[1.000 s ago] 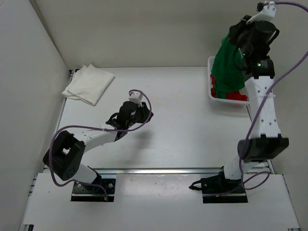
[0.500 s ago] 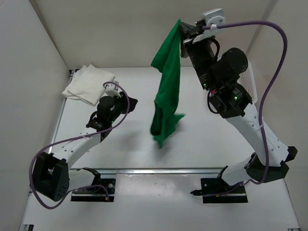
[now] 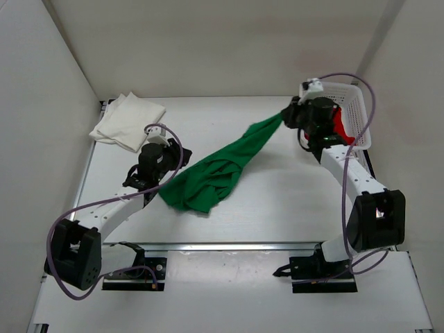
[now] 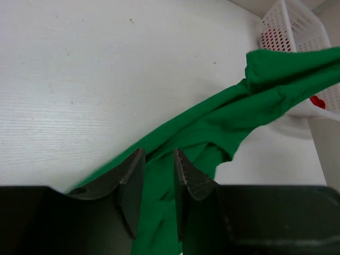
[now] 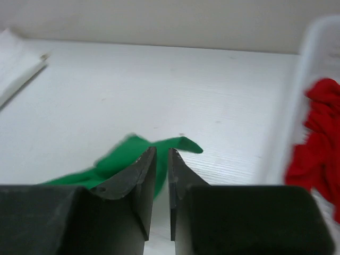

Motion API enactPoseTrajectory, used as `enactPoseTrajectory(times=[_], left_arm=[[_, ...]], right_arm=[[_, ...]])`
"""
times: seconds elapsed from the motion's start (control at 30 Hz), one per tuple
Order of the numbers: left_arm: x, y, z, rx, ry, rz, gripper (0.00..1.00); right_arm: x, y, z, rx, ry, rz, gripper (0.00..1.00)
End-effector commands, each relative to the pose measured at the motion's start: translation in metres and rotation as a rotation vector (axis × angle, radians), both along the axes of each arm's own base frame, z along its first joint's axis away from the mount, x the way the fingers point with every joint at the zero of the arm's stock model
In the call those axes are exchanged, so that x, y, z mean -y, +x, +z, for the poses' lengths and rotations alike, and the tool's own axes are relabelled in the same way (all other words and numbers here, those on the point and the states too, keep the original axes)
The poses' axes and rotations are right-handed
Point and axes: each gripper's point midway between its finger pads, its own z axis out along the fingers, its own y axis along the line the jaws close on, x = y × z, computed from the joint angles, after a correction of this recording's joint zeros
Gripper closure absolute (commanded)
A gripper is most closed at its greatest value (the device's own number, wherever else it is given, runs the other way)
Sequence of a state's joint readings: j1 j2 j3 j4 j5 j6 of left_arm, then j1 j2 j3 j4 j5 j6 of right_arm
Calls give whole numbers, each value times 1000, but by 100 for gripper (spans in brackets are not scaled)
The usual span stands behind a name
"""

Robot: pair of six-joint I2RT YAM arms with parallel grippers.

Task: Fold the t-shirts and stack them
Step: Move the tshirt to the center of the board, then flatten out the tshirt

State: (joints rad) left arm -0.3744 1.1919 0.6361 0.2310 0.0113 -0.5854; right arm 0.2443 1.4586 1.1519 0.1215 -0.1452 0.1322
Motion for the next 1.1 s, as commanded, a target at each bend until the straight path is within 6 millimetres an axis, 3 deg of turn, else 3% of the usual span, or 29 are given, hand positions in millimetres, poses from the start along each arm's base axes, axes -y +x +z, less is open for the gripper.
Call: enactPoseTrajectory(times=[0.0,0.03,0.07,0.1,0.13,0.17,0.27,0.37,0.4,0.47,0.5,0.57,0.67,0.7,0.83,0.97,1.07], left_arm=[[-2,-1,-18,-49,9,13,61],[-3,0,-16,-44,14,31,61],[-4,0,-17,-46,21,39,61],[-6,1,-21,-56,37,57,60],[-11,2,-24,-67,56,78,61],[-12,2,-27,-73,57,87,60],[-28,5,-44,-132,72,149,59],[-46,7,-72,-216,32,181,59],[-54,9,-75,-232,12,204,58],[-62,7,-92,-287,16,216,58],[-66,9,-93,-292,18,235,57],[-73,8,-101,-305,36,266,56],[-84,6,-108,-316,42,304,53],[-87,5,-113,-327,47,315,52],[-89,7,-121,-356,69,320,52],[-90,6,-138,-401,91,321,51],[-86,11,-140,-412,73,306,52]], right_arm=[[40,18,61,138,221,-9,84],[48,24,47,97,218,-34,69],[54,33,61,93,199,-64,60],[55,34,45,25,178,-94,57],[41,37,57,42,161,-78,56],[38,39,50,2,147,-103,59],[-17,18,32,-68,156,-42,73],[-109,-32,-18,-177,160,137,87],[-120,-38,-38,-217,128,131,90],[-167,-72,-68,-263,38,192,91],[-169,-77,-87,-298,-15,174,91],[-195,-106,-98,-332,-37,217,84],[-219,-131,-97,-347,50,310,65],[-227,-140,-105,-373,44,331,59],[-249,-143,-118,-422,44,337,49],[-252,-142,-153,-536,24,307,48],[-248,-129,-162,-581,38,265,48]])
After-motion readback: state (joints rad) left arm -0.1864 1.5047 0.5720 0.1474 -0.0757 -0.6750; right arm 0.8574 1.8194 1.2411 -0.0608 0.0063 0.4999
